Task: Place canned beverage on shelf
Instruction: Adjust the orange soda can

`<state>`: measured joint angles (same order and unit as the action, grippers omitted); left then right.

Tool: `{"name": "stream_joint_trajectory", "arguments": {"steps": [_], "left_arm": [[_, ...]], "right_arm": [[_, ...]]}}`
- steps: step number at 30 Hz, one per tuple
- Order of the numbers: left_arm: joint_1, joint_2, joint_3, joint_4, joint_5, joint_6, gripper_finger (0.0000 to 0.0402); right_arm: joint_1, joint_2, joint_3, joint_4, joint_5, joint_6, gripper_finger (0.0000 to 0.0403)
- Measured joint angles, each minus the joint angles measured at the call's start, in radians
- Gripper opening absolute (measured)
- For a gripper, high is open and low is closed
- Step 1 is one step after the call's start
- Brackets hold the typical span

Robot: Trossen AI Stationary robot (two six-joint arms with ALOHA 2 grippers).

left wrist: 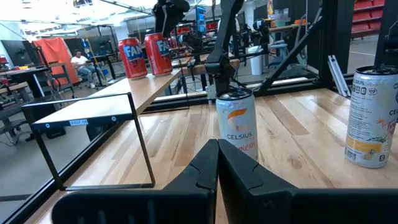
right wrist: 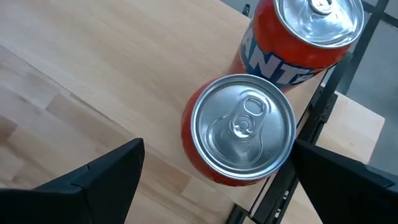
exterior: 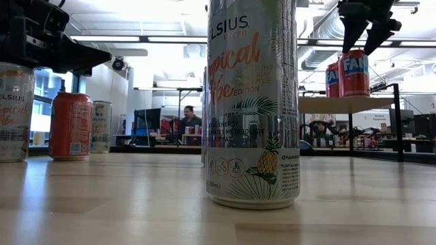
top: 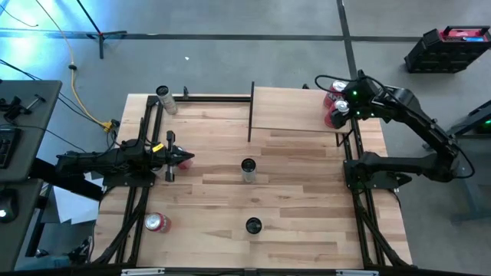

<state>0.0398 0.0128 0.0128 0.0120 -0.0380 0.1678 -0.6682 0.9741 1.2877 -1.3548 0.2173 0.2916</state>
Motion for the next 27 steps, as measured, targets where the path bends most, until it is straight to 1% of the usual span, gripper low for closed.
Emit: {"name": "stream_joint_trajectory", "arguments": {"steps": [6, 10, 16, 24, 27], "left_arm": [[0.0, 0.0, 0.0, 0.0, 0.0, 0.0, 0.0003], [0.0, 0.0, 0.0, 0.0, 0.0, 0.0, 0.0003], [0.0, 0.0, 0.0, 0.0, 0.0, 0.0, 0.0003], [0.0, 0.0, 0.0, 0.0, 0.0, 0.0, 0.0003], [0.0, 0.0, 0.0, 0.0, 0.0, 0.0, 0.0003]], "right_arm": [[0.0, -0.002, 0.0, 0.001, -0.026, 0.004, 0.0387], [0.0, -0.002, 0.014, 0.011, 0.047, -0.003, 0.0387], [0.0, 0.004, 0.013, 0.037, 0.052, -0.004, 0.0387], [0.0, 0.006, 0.006, 0.036, 0.142, -0.019, 0.0387], [0.0, 0.006, 0.006, 0.035, 0.146, -0.021, 0.0387]]}}
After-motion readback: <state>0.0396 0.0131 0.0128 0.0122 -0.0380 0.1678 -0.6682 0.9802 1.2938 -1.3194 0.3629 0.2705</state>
